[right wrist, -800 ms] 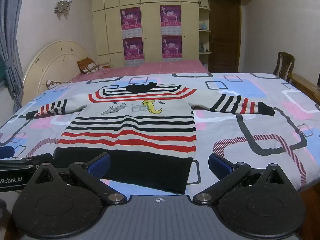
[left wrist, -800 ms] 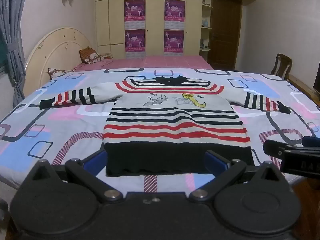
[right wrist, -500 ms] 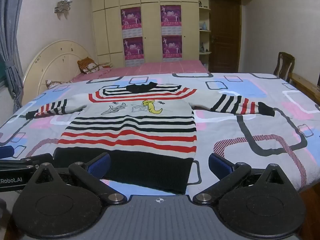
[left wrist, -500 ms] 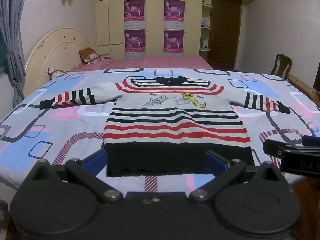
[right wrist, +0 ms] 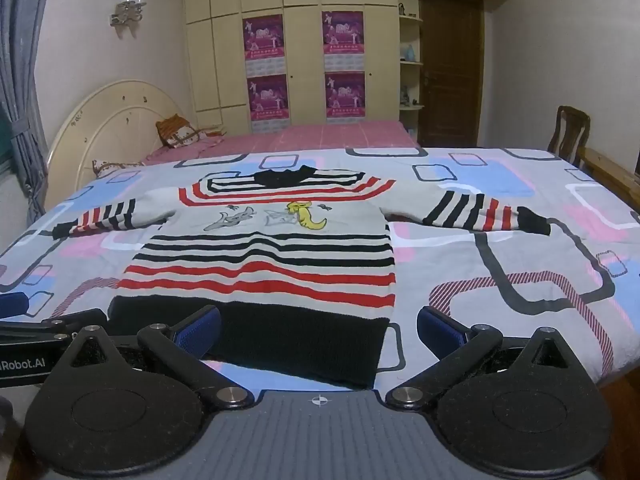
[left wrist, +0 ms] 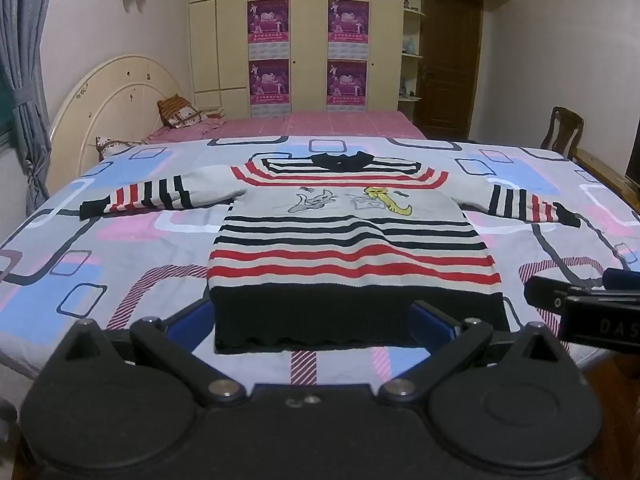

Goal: Fold small clothes

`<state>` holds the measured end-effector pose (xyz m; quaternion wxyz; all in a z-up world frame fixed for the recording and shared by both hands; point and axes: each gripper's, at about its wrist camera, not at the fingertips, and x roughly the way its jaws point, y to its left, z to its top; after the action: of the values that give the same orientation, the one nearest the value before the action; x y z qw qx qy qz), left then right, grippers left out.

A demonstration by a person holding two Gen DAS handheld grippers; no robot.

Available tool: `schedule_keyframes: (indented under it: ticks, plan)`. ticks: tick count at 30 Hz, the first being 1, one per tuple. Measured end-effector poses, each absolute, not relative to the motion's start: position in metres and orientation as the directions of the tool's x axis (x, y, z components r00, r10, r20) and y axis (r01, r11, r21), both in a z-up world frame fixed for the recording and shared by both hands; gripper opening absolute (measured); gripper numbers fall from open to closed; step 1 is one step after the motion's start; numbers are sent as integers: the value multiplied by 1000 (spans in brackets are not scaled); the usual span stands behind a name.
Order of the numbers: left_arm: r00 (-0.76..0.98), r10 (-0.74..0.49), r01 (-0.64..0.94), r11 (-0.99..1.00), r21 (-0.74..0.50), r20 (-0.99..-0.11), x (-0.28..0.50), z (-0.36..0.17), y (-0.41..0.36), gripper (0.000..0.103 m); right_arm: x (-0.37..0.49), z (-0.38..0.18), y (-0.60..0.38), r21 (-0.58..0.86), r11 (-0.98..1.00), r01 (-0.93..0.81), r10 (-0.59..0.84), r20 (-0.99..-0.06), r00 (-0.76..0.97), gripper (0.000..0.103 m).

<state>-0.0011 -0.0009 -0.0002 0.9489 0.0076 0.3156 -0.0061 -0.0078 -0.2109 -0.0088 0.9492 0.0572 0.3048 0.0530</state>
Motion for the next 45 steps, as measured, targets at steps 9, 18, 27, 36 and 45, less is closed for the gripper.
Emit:
schedule_keyframes:
  ticks: [9,18,27,36,45]
  plan:
    - [798,-8,16,1000,7,-603,-1,1,4,103,-5,-9,-208,139,988,-69,137,-573,808,103]
    - [791,-10,16,1000,5,-611,2,-4,7,103,-4,-11,-208,141,988,-68,138,-577,805,103]
    - [797,-10,28,999,21,-604,21,-7,3,103,10,-13,-214,138,989,-49,121,-580,806,103]
    - [803,-61,58,998,-24,-592,74,-3,6,103,55,-9,-224,129,991,15,62,-570,819,103]
    - [840,-107,111,994,-25,-532,126,3,5,103,102,-3,-230,102,986,133,-53,-567,822,103]
